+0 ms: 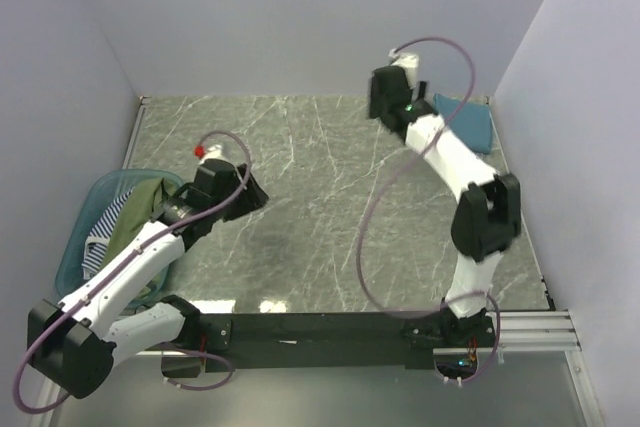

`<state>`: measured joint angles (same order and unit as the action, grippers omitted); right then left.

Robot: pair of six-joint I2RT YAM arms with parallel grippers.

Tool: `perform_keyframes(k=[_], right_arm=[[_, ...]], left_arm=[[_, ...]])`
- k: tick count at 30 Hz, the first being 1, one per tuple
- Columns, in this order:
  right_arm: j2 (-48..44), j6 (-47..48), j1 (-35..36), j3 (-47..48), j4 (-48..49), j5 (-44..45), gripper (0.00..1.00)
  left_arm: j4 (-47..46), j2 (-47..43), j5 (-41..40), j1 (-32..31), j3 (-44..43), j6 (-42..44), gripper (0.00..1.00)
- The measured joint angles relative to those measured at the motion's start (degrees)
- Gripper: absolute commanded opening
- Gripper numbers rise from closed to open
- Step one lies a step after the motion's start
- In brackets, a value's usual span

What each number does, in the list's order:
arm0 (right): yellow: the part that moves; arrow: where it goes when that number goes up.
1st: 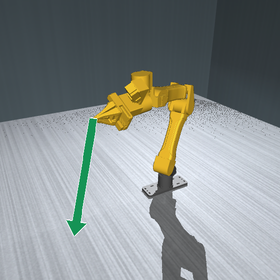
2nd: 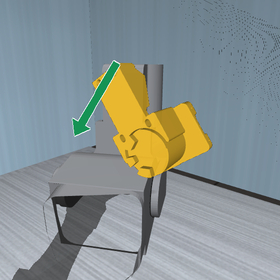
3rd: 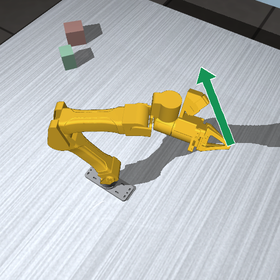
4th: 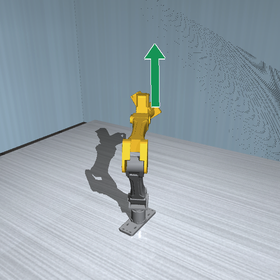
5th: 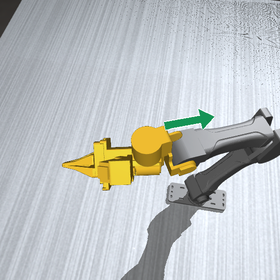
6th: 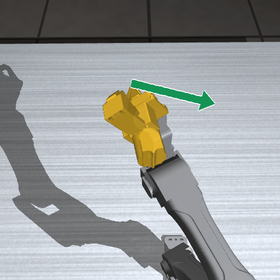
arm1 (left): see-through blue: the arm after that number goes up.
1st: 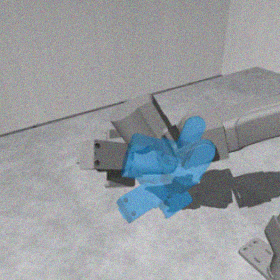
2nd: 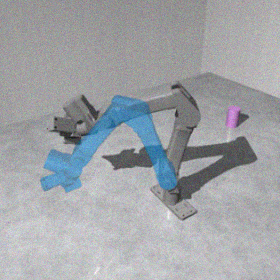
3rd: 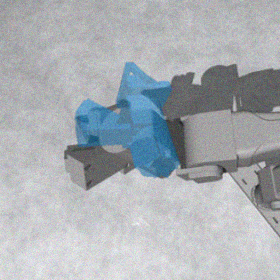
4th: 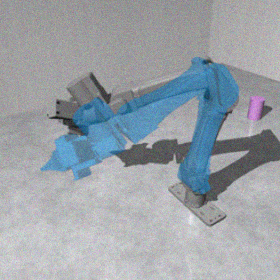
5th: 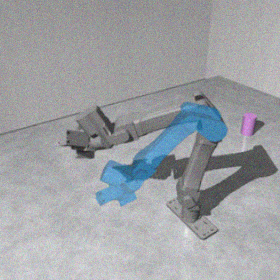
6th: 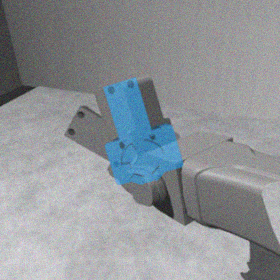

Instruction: Fold and stack the tank tops

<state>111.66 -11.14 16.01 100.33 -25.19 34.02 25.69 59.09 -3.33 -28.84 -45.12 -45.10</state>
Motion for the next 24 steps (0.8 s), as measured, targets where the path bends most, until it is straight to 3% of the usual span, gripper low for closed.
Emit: perform_keyframes(k=[4,5,10,16,24], right_arm=[[-13.40,-5.27,12.07,-11.41,1.40,-8.13,0.89],[-15.54,-6.38,14.01,-13.60,1.77,-9.88,0.89],[-18.75,-10.49,20.61,-21.24,2.16,-15.78,0.89],[-20.94,-13.27,27.93,-29.86,1.14,-20.20,0.89],[-25.42,-14.97,30.73,-32.98,1.55,-20.28,0.88]], left_arm=[[5.35,0.63,-10.32,3.93,-6.01,-4.39,0.74],[6.34,1.22,-12.83,5.88,-7.50,-5.66,0.84],[9.38,6.29,-21.16,18.93,-11.41,-11.23,0.88],[8.68,19.10,-20.92,36.13,-15.69,-12.41,0.89],[9.42,27.26,-19.63,41.38,-22.25,-12.15,0.87]])
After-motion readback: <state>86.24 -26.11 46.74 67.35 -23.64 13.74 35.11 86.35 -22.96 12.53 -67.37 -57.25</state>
